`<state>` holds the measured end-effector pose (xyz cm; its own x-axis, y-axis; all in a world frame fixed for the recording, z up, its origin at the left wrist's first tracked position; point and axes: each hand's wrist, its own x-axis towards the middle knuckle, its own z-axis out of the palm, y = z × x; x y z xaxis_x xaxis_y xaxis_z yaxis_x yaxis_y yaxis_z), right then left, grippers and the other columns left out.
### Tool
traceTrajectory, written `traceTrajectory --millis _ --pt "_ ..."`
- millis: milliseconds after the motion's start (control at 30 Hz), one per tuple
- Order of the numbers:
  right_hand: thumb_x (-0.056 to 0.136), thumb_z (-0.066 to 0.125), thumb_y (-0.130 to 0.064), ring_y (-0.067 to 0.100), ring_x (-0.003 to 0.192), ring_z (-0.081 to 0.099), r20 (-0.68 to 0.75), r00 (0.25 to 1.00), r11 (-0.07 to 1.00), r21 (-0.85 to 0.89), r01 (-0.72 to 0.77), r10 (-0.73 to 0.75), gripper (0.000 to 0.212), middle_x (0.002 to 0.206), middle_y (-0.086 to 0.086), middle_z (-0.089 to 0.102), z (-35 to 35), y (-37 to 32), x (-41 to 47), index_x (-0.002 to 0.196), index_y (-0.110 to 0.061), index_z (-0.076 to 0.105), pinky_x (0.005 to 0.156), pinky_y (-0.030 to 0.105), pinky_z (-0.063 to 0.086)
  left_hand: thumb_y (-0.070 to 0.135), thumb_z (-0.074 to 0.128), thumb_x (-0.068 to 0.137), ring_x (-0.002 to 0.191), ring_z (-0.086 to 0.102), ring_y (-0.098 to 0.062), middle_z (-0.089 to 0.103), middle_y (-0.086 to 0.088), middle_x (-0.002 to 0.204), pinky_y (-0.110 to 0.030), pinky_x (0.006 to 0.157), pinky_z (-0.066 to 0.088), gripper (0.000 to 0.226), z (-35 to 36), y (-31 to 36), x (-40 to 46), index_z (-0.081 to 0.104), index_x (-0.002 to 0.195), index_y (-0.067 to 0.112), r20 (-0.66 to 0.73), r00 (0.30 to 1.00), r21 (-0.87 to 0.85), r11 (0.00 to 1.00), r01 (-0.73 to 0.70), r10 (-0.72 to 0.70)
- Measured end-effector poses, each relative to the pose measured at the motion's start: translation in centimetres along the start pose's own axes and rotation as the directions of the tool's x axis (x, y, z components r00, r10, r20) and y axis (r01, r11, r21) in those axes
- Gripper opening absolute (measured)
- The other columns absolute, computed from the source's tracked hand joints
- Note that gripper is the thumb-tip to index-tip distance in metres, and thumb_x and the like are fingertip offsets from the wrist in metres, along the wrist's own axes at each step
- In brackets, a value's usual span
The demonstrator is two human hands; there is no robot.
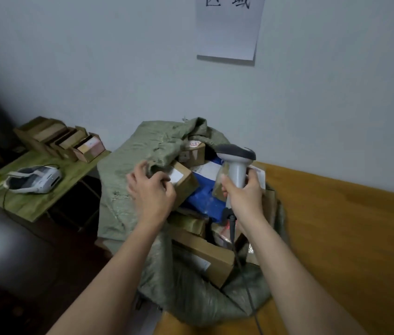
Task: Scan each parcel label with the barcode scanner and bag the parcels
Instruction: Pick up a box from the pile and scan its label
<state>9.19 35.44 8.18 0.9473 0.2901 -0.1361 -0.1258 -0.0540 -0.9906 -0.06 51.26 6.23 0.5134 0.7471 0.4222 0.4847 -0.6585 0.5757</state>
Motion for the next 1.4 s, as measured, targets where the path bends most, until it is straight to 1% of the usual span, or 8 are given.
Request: traceTrajectory --millis 100,267,500,600,833,1067,1267,1400 --pt "0.091 0.068 -0.026 0.014 0.074 0.065 -0.064 0.997 0.999 -0.013 0.045 -0.046 0.034 0.096 0.006 0.067 -4.6 -1.0 -0.1 0.119 -0.02 0.051 0.063 0.026 0.052 0.006 0.066 0.075 0.123 0.033 -0.04 0.04 -0.019 0.135 -0.056 0.102 0.026 0.009 1.5 3.9 -1.4 0.065 0.082 0.011 -0.049 0.996 0.07 0.995 -0.07 0.073" --pt "0.09 0.069 -0.025 0.019 0.076 0.061 -0.221 0.975 0.999 0.02 0.034 -0.029 0.03 0.1 0.012 0.063 -15.7 -1.0 0.0 0.111 -0.022 0.048 0.064 0.03 0.051 0.003 0.064 0.075 0.118 0.038 -0.036 0.043 -0.016 0.128 -0.051 0.099 0.032 0.011 6.7 13.2 -4.9 0.064 0.081 0.012 0.073 0.956 -0.049 0.959 -0.281 0.284" --pt "0.091 0.068 -0.023 0.014 0.071 0.06 -0.432 0.902 0.998 0.058 0.012 0.014 0.032 0.101 0.011 0.063 -39.9 1.2 -0.9 0.118 -0.022 0.05 0.058 0.024 0.052 -0.003 0.066 0.071 0.109 0.045 -0.041 0.05 -0.018 0.118 -0.049 0.086 0.036 0.013 18.2 31.4 -16.6 0.066 0.075 0.009 0.174 0.877 -0.172 0.891 -0.421 0.448" --pt "0.092 0.068 -0.023 0.011 0.07 0.06 -0.536 0.844 0.998 0.062 0.007 0.027 0.035 0.098 0.004 0.062 -53.1 2.5 -1.5 0.121 -0.026 0.049 0.058 0.023 0.052 0.0 0.065 0.074 0.112 0.043 -0.037 0.048 -0.014 0.12 -0.047 0.089 0.034 0.012 24.7 41.5 -24.2 0.067 0.076 0.011 0.254 0.845 -0.257 0.875 -0.41 0.47" --pt "0.091 0.069 -0.019 0.014 0.076 0.061 -0.787 0.611 0.996 0.081 -0.046 0.092 0.047 0.108 0.008 0.063 -78.1 4.8 -2.3 0.132 -0.02 0.047 0.059 0.024 0.047 0.009 0.06 0.085 0.121 0.039 -0.028 0.045 -0.01 0.125 -0.041 0.095 0.032 0.014 35.5 60.9 -39.8 0.068 0.095 0.014 0.477 0.579 -0.426 0.751 -0.505 0.661" --pt "0.091 0.067 -0.019 0.017 0.082 0.061 -0.85 0.505 0.988 0.135 -0.069 0.151 0.033 0.107 0.009 0.062 -90.3 9.0 -0.3 0.118 -0.023 0.049 0.063 0.025 0.045 0.031 0.063 0.09 0.133 0.033 -0.024 0.031 -0.006 0.142 -0.037 0.106 0.036 0.064 46.5 73.3 -47.2 0.032 0.144 0.015 0.684 0.34 -0.427 0.732 -0.531 0.645" --pt "0.091 0.067 -0.018 0.016 0.079 0.059 -0.807 0.535 0.968 0.212 -0.134 0.251 0.04 0.1 0.005 0.059 -94.8 13.4 1.2 0.127 -0.024 0.049 0.061 0.028 0.047 0.046 0.08 0.072 0.147 0.01 -0.032 0.007 -0.012 0.159 -0.048 0.119 0.017 0.116 55.2 80.7 -51.7 0.004 0.154 0.016 0.785 0.299 -0.396 0.811 -0.431 0.542" --pt "0.089 0.069 -0.019 0.018 0.084 0.06 -0.806 0.524 0.961 0.221 -0.166 0.275 0.05 0.103 0.005 0.058 -96.9 16.0 1.2 0.133 -0.023 0.047 0.062 0.03 0.046 0.058 0.08 0.066 0.148 -0.002 -0.033 -0.005 -0.012 0.161 -0.049 0.121 0.006 0.131 60.0 83.3 -52.6 -0.006 0.154 0.012 0.816 0.293 -0.35 0.829 -0.436 0.498"
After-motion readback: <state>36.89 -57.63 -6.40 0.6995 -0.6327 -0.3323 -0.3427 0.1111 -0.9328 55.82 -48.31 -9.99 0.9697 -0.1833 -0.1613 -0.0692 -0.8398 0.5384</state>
